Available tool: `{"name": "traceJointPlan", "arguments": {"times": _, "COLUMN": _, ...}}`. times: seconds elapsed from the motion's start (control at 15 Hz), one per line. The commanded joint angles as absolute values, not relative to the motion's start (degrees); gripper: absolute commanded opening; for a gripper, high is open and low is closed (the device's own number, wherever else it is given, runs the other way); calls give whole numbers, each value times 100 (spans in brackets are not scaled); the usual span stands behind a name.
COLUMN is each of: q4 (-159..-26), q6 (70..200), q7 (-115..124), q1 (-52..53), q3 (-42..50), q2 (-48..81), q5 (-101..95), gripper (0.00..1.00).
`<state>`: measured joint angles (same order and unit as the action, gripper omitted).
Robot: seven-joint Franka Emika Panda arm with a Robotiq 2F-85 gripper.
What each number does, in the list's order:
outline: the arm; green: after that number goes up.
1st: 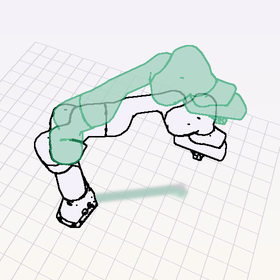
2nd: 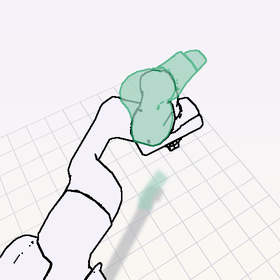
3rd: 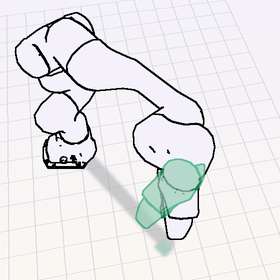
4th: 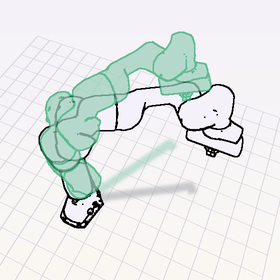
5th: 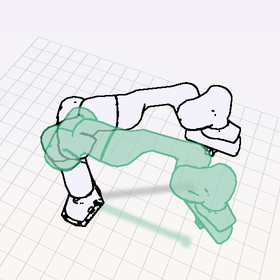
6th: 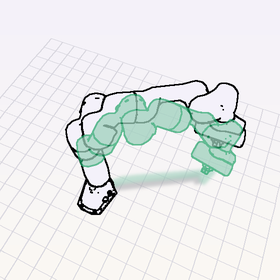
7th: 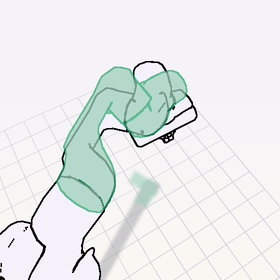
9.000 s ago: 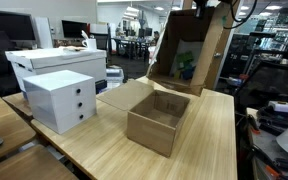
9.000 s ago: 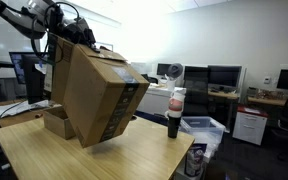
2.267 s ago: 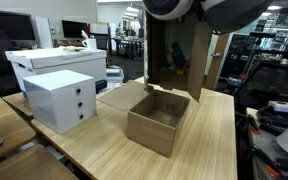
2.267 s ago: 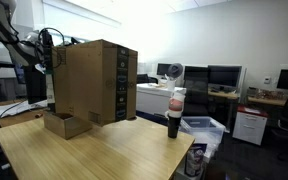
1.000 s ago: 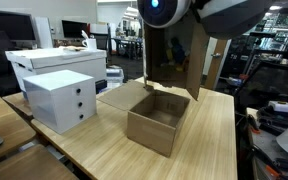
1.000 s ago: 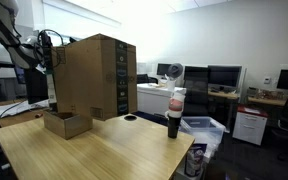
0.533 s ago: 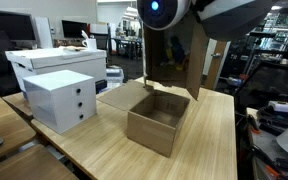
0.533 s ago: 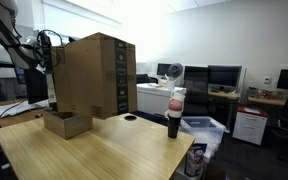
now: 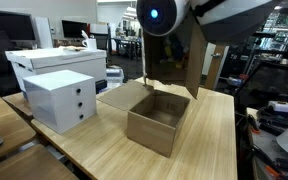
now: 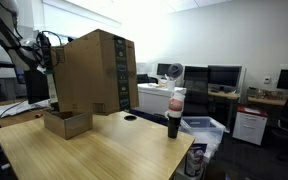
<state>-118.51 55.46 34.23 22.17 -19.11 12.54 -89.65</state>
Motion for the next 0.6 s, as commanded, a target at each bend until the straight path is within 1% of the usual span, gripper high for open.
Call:
{"name": "traceJointPlan", "arguments": {"times": 0.0, "q4": -11808, "q6": 5101, "q7": 3242, "q1": 2292, "q3": -1922, "q2": 1311, "q5": -9308, "gripper": 6}}
{"name": "traceJointPlan", "arguments": {"times": 0.53, "q4": -11768, "q6": 5022, "q7": 3243, "q1": 2331, "q3": -1934, "q2": 1421, "q5": -9318, "gripper": 6}}
